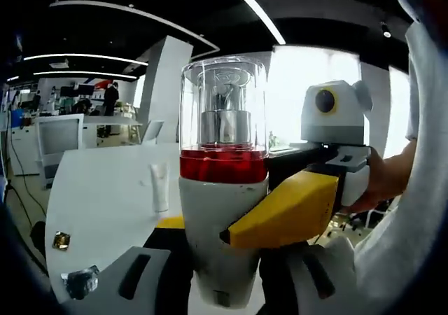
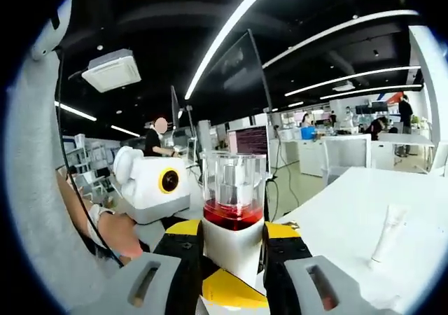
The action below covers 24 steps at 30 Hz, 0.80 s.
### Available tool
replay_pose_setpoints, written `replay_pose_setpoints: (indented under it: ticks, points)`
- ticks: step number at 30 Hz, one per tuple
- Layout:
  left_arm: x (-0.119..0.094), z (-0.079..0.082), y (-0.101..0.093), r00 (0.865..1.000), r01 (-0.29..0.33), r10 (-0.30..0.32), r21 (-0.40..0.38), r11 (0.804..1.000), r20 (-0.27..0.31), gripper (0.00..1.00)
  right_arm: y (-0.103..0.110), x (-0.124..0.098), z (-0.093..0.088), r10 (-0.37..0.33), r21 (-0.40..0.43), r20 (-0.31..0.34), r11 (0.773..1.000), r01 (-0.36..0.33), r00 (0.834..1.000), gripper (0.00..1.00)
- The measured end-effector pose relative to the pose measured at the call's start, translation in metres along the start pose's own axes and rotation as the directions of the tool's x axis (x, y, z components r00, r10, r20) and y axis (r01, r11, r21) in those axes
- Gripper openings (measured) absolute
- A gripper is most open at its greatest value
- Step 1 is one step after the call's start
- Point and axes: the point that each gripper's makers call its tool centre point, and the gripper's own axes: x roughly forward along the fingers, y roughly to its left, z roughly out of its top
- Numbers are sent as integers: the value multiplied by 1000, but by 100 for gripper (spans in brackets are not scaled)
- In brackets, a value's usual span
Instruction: Arrange the skincare products in the storage area until every visible bottle or jar stands upright without overlapping.
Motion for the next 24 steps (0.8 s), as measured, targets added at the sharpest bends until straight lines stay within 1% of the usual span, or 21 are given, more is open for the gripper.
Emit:
replay_pose_setpoints:
  ticks: [2,4,6,7,9,11,12,14,19,21,24]
  points:
    - [1,0,-6,1000,20,-20,28,999,-2,32,0,1,-2,3,4,-11,1000,-3,1000,30]
    - [3,-1,-9,1000,25,-24,36,999,-10,32,0,1,-4,-6,-10,-21,1000,6,1000,31]
    - [4,-2,-8,1000,22,-22,33,999,-9,32,-1,0,-5,-13,-2,-26,1000,13,1000,31]
    - [4,-2,-8,1000,24,-24,29,999,-10,32,-1,-1,-7,-17,2,-42,1000,17,999,31]
    - [5,-4,-10,1000,29,-29,24,999,-8,32,-1,-1,-8,-25,-26,-62,999,23,998,30]
    - [5,-2,-11,999,38,-38,26,999,3,32,0,-2,-7,-34,-60,-62,998,30,997,29]
    - [5,-2,-11,999,42,-43,36,998,8,32,0,-2,-7,-37,-57,-63,998,33,997,29]
    - [6,-3,-11,998,63,-64,30,998,8,32,-2,-3,-8,-40,-51,-67,998,36,997,29]
    - [4,-4,-13,996,85,-86,45,995,13,31,-6,-5,-8,-47,-42,-69,998,44,997,29]
    - [2,-7,-12,996,87,-88,52,995,5,30,-12,-8,-6,-59,-30,-61,998,57,996,29]
    - [-2,-15,-7,996,89,-87,68,994,-35,27,-21,-11,1,-75,-21,-45,997,74,996,29]
